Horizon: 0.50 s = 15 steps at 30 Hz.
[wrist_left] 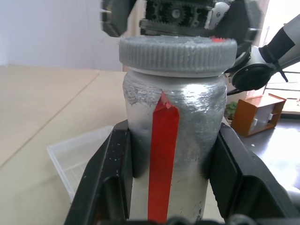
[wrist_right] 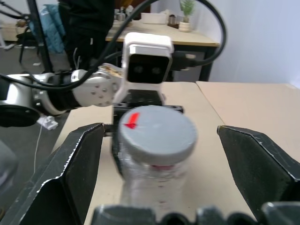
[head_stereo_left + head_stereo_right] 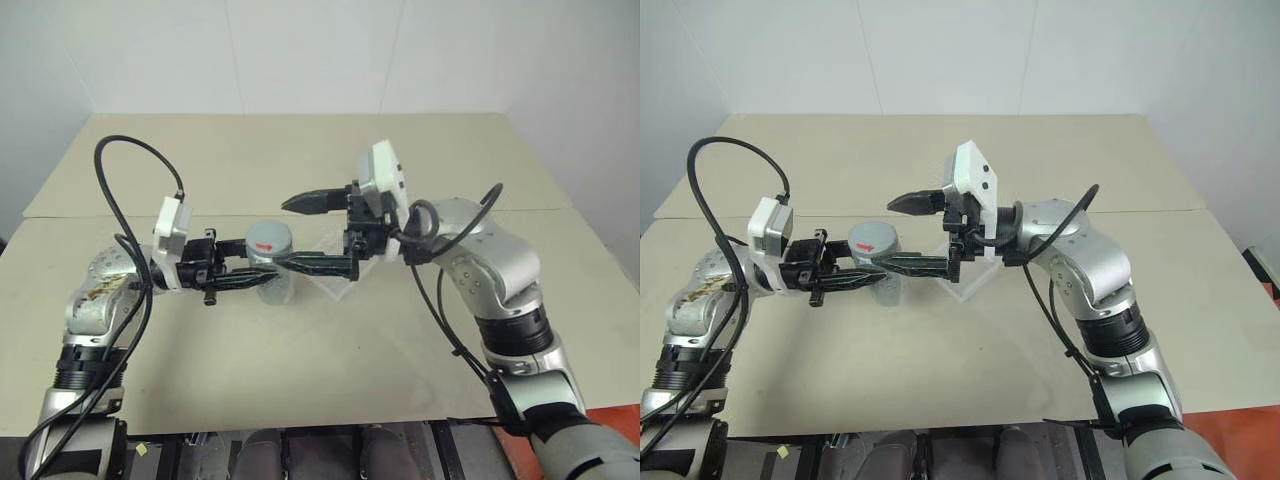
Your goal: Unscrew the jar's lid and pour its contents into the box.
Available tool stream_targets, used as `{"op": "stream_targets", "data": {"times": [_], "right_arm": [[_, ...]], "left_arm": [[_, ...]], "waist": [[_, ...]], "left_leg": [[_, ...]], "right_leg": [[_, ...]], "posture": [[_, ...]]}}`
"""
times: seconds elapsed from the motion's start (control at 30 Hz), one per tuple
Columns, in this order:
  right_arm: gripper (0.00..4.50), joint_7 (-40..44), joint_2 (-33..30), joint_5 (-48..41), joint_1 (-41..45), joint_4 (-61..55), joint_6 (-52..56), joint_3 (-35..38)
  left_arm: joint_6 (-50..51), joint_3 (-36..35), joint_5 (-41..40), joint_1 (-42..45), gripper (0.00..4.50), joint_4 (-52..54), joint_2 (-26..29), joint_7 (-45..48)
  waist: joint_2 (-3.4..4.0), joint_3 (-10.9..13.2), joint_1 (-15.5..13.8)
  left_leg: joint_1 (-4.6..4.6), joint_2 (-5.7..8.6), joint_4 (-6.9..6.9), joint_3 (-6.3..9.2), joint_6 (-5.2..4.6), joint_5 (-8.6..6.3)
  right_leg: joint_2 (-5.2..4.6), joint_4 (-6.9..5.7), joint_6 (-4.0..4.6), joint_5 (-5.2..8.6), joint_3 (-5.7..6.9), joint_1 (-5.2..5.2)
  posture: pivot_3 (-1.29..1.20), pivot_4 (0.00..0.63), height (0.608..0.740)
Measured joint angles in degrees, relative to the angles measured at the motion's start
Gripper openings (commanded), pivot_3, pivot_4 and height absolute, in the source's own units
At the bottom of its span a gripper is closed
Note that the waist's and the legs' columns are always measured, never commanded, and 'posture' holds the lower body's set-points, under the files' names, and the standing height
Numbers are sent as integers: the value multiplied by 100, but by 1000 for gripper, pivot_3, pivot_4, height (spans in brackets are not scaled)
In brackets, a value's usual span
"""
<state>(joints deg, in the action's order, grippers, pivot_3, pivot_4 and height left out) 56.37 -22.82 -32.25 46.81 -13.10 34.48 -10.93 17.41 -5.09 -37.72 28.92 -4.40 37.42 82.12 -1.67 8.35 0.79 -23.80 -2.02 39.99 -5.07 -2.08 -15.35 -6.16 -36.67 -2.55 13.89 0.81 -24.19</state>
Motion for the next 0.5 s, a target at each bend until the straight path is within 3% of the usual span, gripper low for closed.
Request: {"op": "stream_targets", "data": {"times": [0.5], "right_arm": [[4448,-97,68,64,37,-3,0,-10]], "left_arm": [[-128,1,165,57,1861,-276,-64,126]], "waist": [[0,0,2]], "left_leg": [[0,-1,0,0,0,0]], "right_leg": [[0,0,0,0,1,-1]], "posture": [[0,150,740]]}}
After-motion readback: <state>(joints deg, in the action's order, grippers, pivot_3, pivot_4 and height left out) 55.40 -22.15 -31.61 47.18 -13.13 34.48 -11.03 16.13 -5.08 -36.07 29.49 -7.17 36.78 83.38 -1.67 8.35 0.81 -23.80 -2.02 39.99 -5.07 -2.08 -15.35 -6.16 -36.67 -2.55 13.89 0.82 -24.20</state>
